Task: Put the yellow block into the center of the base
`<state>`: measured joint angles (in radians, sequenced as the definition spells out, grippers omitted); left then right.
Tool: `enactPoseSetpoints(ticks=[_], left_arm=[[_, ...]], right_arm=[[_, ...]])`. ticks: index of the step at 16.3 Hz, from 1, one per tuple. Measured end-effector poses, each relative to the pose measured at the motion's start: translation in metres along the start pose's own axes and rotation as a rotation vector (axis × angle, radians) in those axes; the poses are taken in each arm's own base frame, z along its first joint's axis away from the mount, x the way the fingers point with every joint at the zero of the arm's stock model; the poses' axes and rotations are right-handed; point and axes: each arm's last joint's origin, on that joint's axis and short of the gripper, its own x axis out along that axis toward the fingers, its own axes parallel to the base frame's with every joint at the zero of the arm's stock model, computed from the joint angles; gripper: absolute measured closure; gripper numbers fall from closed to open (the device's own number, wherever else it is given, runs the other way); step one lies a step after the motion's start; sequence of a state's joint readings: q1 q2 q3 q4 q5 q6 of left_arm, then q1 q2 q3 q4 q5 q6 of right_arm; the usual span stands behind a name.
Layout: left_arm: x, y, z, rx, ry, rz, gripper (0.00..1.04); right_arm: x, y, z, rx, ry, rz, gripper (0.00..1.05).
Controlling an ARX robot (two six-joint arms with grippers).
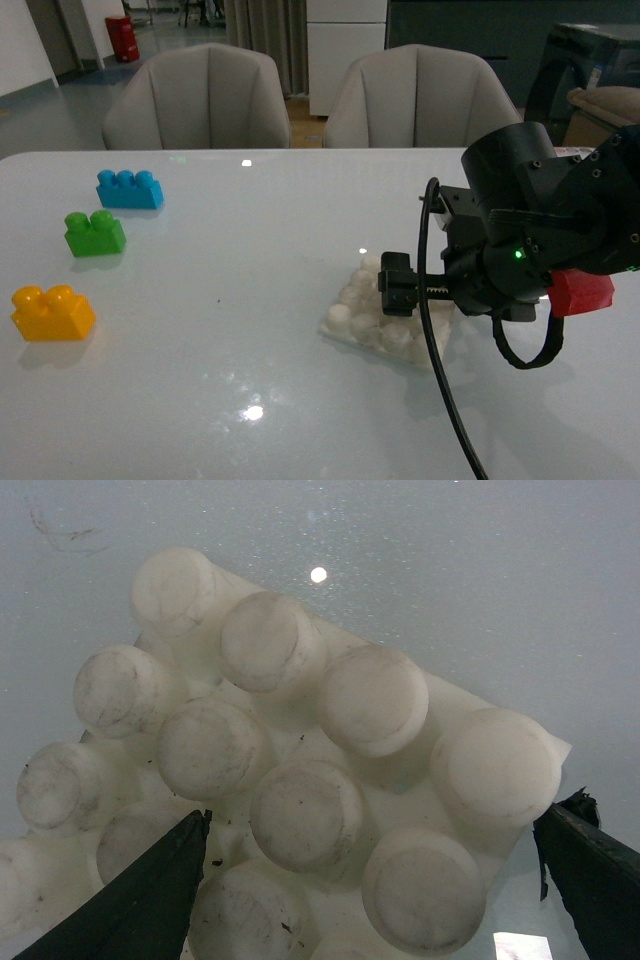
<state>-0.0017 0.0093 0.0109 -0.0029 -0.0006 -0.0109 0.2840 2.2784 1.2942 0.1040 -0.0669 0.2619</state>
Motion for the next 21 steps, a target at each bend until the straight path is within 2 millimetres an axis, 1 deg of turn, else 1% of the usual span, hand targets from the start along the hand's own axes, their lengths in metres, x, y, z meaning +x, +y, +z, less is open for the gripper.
enactPoseSetpoints(ticks=[1,3,6,12,14,16,17,19,20,21], left_arm=[[0.000,0.000,0.000,0.000,0.000,0.000,0.07],[0.000,0.000,0.000,0.000,0.000,0.001,0.07],[0.000,0.000,0.000,0.000,0.000,0.000,0.07],[0.000,0.000,0.000,0.000,0.000,0.000,0.07],[0.000,0.000,0.000,0.000,0.000,0.000,0.07],[0.000,0.000,0.000,0.000,0.000,0.000,0.07],[0.000,0.000,0.000,0.000,0.000,0.000,0.07],[0.000,0.000,0.000,0.000,0.000,0.000,0.07],[0.000,0.000,0.000,0.000,0.000,0.000,0.07],[0.000,0.000,0.000,0.000,0.000,0.000,0.07]], right_arm=[[0.003,0.006,0.002,-0.006,0.000,0.008,0.06],[0.013,0.029,0.009,-0.023,0.007,0.033,0.06],[0.018,0.042,0.012,-0.037,0.010,0.049,0.06],[0.021,0.046,0.014,-0.038,-0.001,0.068,0.06],[0.017,0.040,0.015,-0.024,-0.011,0.088,0.06],[0.002,0.032,0.019,-0.008,-0.037,0.116,0.06],[-0.011,0.026,0.026,0.002,-0.071,0.127,0.06],[-0.045,0.010,0.043,0.032,-0.171,0.146,0.06],[-0.064,-0.001,0.046,0.055,-0.219,0.156,0.06],[-0.077,-0.011,0.043,0.076,-0.251,0.157,0.06]])
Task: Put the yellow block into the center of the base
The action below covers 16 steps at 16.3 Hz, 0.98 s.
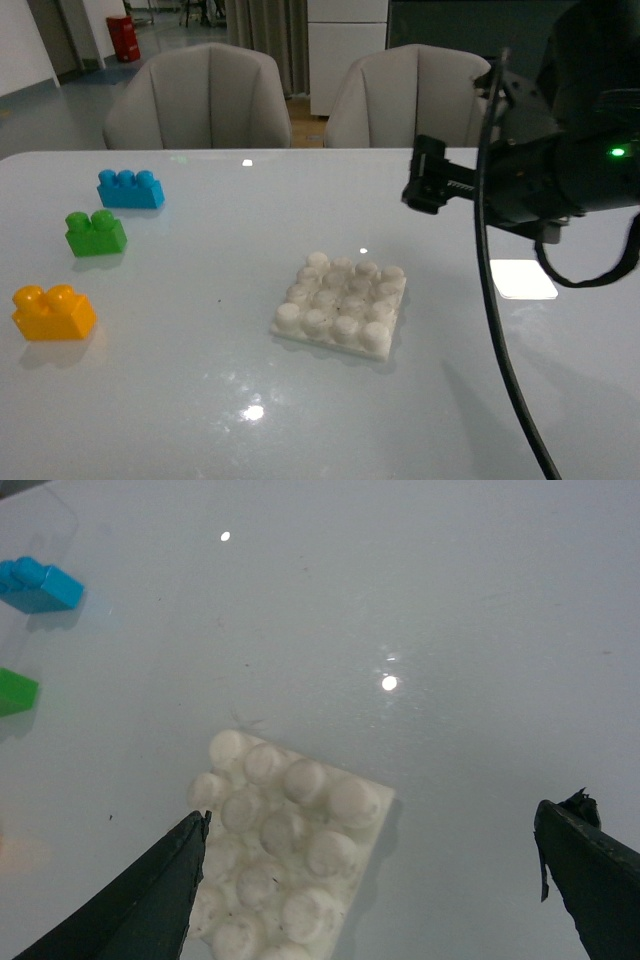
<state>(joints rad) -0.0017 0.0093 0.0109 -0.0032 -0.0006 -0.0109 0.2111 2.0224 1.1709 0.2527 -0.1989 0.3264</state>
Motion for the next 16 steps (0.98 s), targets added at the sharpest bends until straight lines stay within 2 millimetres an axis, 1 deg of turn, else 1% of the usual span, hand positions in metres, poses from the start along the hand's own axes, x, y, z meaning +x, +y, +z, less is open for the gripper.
enactPoseSetpoints(ticks=[2,7,8,10,11,12,14,16], left_arm=[[0.000,0.000,0.000,0.000,0.000,0.000,0.07],[0.000,0.000,0.000,0.000,0.000,0.000,0.07],[0.000,0.000,0.000,0.000,0.000,0.000,0.07],[0.000,0.000,0.000,0.000,0.000,0.000,0.07],[0.000,0.000,0.000,0.000,0.000,0.000,0.07],[0.000,0.000,0.000,0.000,0.000,0.000,0.07],[0.000,0.000,0.000,0.000,0.000,0.000,0.07],[0.000,0.000,0.000,0.000,0.000,0.000,0.07]], right_arm=[[-0.019,-0.008,-0.003,0.013,-0.031,-0.011,0.06],[-0.047,-0.013,-0.006,0.017,-0.091,-0.012,0.06],[-0.063,-0.014,-0.005,0.016,-0.129,-0.006,0.06],[-0.116,-0.012,-0.005,0.027,-0.238,0.020,0.06],[-0.147,-0.012,-0.011,0.041,-0.285,0.033,0.06],[-0.176,-0.015,-0.022,0.062,-0.321,0.034,0.06],[-0.223,-0.017,-0.043,0.081,-0.388,0.008,0.06],[-0.261,-0.015,-0.061,0.068,-0.472,-0.022,0.06]])
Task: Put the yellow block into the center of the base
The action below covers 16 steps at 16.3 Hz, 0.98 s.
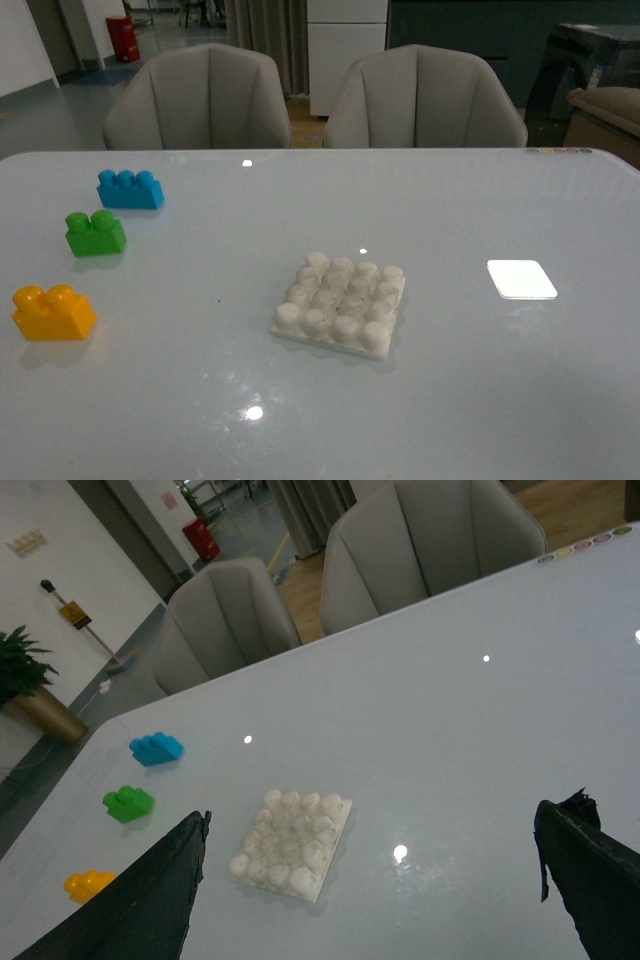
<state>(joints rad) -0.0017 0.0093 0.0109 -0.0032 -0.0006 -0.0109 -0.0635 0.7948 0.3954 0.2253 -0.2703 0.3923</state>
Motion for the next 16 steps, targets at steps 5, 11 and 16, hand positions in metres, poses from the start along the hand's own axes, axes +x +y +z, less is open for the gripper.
enactPoseSetpoints(ticks=[5,11,16], left_arm=[[0.000,0.000,0.000,0.000,0.000,0.000,0.07],[0.000,0.000,0.000,0.000,0.000,0.000,0.07],[0.000,0.000,0.000,0.000,0.000,0.000,0.07]], right_arm=[[-0.046,0.000,-0.032,-0.364,-0.202,-0.171,0.54],[-0.053,-0.008,-0.056,-0.413,-0.219,-0.168,1.03],[-0.056,-0.012,-0.068,-0.413,-0.214,-0.170,1.03]])
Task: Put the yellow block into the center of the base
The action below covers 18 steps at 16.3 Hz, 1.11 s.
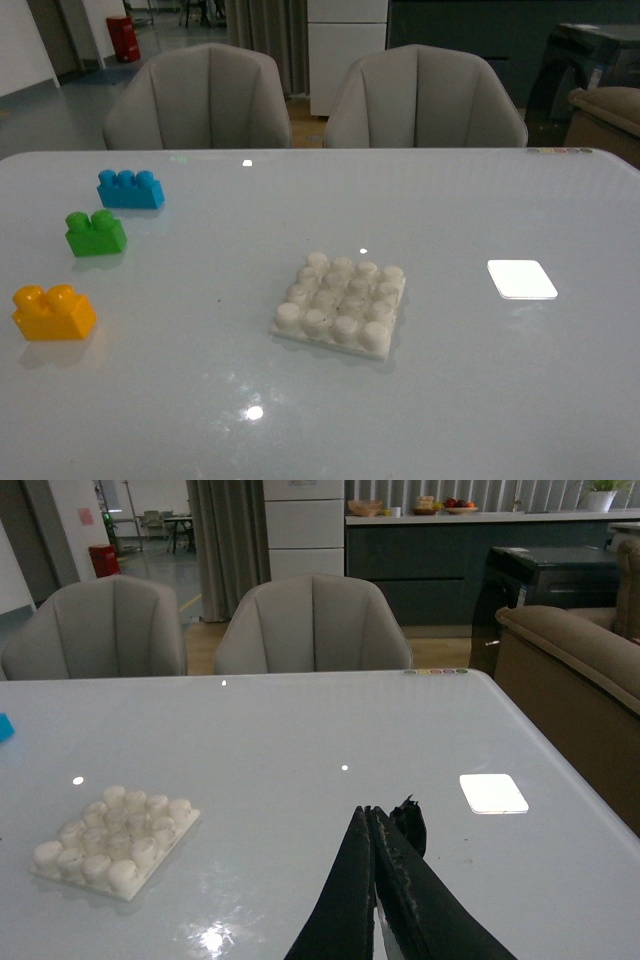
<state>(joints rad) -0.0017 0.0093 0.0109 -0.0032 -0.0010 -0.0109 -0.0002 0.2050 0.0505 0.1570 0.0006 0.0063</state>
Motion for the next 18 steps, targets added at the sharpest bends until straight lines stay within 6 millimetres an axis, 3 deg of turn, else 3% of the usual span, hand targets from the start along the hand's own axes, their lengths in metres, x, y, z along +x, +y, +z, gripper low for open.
enactPoseSetpoints(ticks=[3,4,14,17,18], left_arm=[[0.000,0.000,0.000,0.000,0.000,0.001,0.07],[0.000,0.000,0.000,0.000,0.000,-0.001,0.07],[0.000,0.000,0.000,0.000,0.000,0.000,0.07],[0.000,0.000,0.000,0.000,0.000,0.000,0.07],[0.000,0.000,0.000,0.000,0.000,0.000,0.07]], right_arm=[[-0.012,0.000,-0.016,-0.001,0.038,-0.001,1.03],[-0.013,0.000,-0.008,0.000,-0.026,0.001,1.03],[-0.012,0.000,-0.012,0.000,-0.003,0.000,1.03],[-0.012,0.000,-0.012,-0.002,-0.003,0.000,0.74],[-0.012,0.000,-0.012,-0.002,-0.003,0.000,0.38]])
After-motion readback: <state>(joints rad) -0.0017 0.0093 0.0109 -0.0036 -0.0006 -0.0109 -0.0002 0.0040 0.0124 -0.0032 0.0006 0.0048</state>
